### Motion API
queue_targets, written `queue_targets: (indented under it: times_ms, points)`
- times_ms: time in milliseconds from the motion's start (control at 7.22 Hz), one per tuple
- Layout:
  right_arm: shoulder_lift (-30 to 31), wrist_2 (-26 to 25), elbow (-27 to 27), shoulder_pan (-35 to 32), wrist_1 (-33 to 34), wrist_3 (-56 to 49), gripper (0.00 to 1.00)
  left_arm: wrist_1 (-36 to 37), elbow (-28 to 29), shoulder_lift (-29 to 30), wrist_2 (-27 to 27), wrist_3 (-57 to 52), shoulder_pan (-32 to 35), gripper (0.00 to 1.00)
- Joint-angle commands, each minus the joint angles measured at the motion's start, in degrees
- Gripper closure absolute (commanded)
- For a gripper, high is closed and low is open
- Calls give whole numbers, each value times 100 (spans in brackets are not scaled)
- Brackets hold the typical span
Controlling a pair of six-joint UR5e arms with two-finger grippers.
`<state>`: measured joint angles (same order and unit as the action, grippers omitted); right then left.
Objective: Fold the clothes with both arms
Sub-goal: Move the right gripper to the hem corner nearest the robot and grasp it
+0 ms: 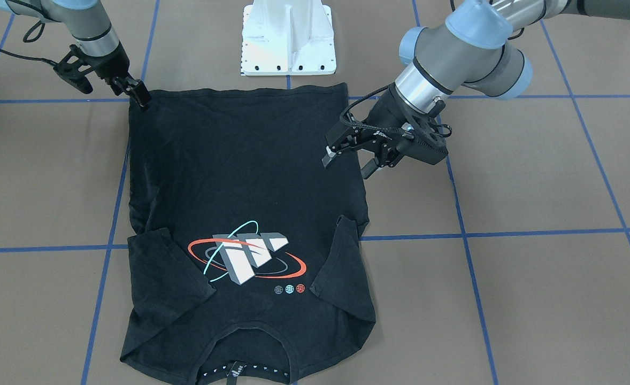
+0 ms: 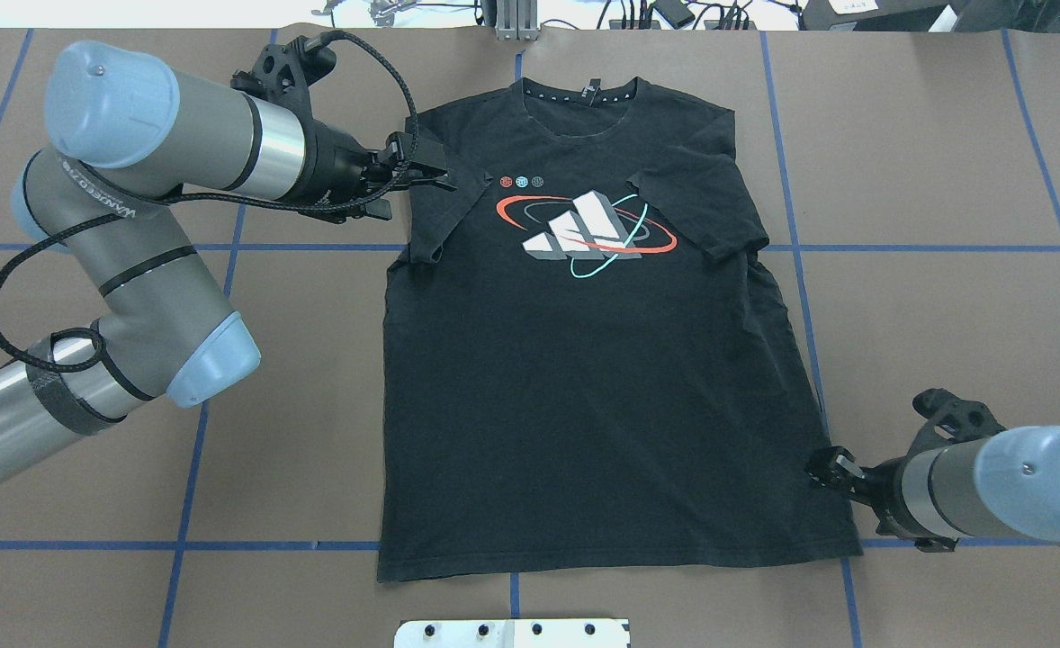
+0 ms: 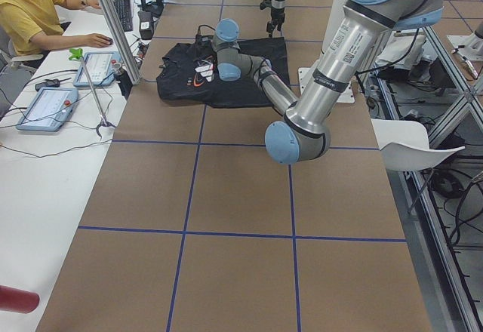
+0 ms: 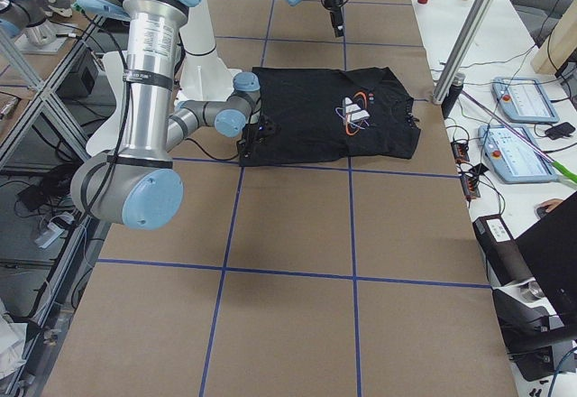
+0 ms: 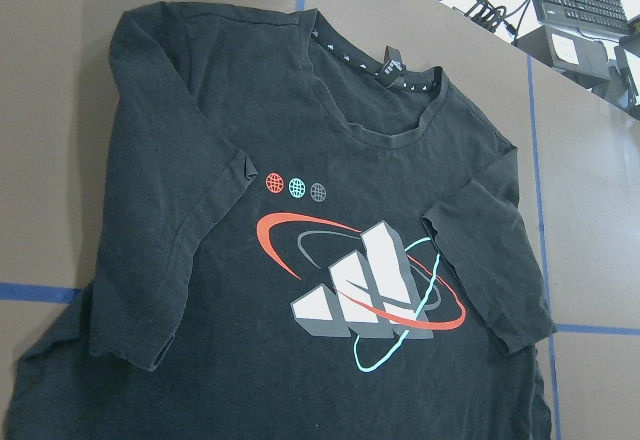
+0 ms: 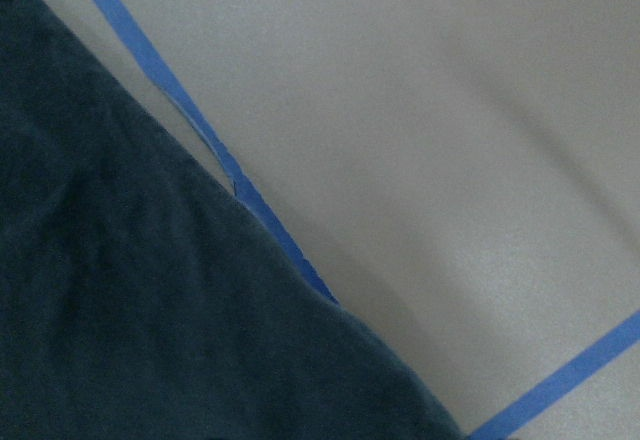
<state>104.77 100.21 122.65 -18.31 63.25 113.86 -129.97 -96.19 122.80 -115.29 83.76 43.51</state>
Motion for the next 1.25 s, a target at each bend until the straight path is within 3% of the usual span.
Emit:
queue_targets:
  times_ms: [0, 554, 831, 969, 1108]
  points:
    - [597, -115, -302, 204, -1367, 118, 7, 6, -5, 8, 103, 0, -35, 1]
    - [544, -748, -364, 873, -1430, 453, 12, 6, -5, -10, 183, 70, -88, 1]
    - [553, -757, -373, 873, -1430, 452, 40, 15, 4, -19, 191, 70, -106, 1]
    - [553, -757, -364, 873, -1430, 452, 62, 15, 4, -19, 183, 70, -106, 1]
    - [544, -757, -347, 873, -1430, 452, 100, 15, 4, -27, 183, 70, -106, 1]
